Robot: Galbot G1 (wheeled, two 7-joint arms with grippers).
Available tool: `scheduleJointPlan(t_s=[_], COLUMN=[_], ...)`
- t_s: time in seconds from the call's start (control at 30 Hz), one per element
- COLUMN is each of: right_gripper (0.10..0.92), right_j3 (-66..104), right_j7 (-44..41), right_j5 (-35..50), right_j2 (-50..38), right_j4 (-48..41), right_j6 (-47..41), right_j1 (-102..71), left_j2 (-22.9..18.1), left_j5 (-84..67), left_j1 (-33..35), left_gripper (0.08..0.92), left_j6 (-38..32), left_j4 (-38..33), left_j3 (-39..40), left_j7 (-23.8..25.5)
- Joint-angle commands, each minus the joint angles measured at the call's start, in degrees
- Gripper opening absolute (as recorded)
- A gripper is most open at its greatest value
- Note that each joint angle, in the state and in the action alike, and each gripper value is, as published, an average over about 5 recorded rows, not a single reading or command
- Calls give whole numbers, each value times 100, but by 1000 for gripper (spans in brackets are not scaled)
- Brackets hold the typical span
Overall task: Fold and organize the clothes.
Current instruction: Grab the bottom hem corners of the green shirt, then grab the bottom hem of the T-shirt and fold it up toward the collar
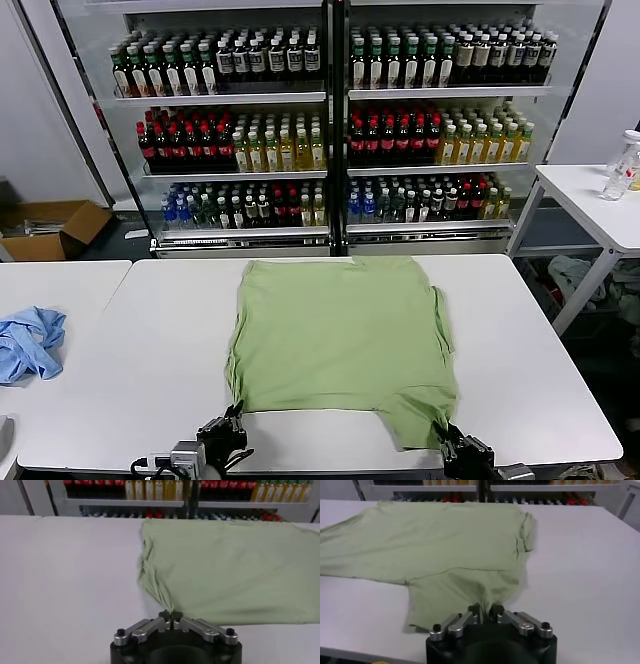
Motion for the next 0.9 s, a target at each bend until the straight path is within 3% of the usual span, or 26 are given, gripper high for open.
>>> scheduleJointPlan(t_s=[0.03, 0.47, 0.9], right_gripper=[106, 106, 106], right_j3=[204, -173, -1210], right_j7=[4, 18, -86], right_j5=[184, 426, -158], right_j2=[-85, -355, -165], right_j4=[206, -613, -1465], right_j6=[117, 216, 300], right_j1=[461, 2359, 3437], left_j2=[334, 838, 1027], left_j5=[-736, -1435, -1503], left_j1=[2, -814, -1920], left_gripper=[90, 88, 88], left_j6=[-368, -450, -582], left_j4=[-643, -10, 1015], left_j3=[-196, -261, 327], left_j7=[254, 261, 106])
